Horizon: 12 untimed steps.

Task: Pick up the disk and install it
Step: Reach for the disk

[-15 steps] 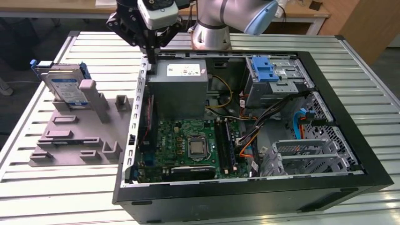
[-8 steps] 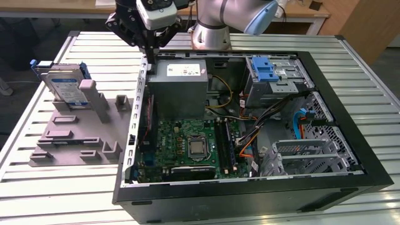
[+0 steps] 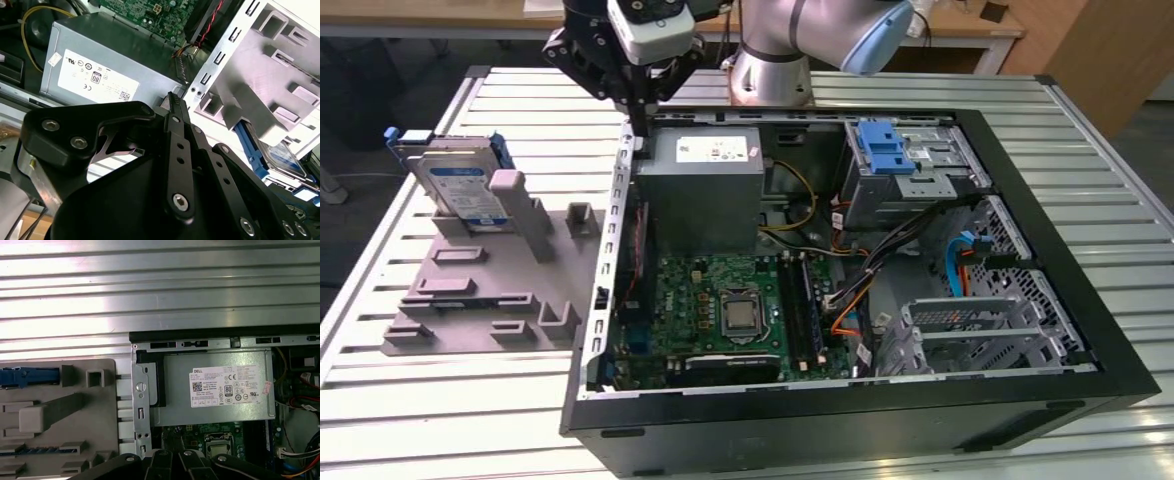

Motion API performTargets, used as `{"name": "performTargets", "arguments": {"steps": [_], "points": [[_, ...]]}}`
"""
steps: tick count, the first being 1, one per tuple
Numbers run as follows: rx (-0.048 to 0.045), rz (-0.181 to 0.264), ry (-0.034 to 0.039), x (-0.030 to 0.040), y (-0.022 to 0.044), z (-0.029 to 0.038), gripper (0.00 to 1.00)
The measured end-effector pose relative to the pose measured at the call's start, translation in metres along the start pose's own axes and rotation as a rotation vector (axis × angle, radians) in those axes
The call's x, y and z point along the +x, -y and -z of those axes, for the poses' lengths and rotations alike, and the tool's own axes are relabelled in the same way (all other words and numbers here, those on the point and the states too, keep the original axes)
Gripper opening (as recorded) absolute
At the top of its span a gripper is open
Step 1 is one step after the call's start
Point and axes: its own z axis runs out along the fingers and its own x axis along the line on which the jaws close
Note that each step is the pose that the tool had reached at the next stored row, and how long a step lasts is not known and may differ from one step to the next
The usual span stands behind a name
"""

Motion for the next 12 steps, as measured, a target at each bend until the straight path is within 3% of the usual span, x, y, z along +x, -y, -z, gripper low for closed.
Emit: {"name": "performTargets", "arguments": {"steps": [12], "points": [[-0.0001, 0.0, 0.0, 0.0042, 0.0003, -0.0007, 0.11]]}}
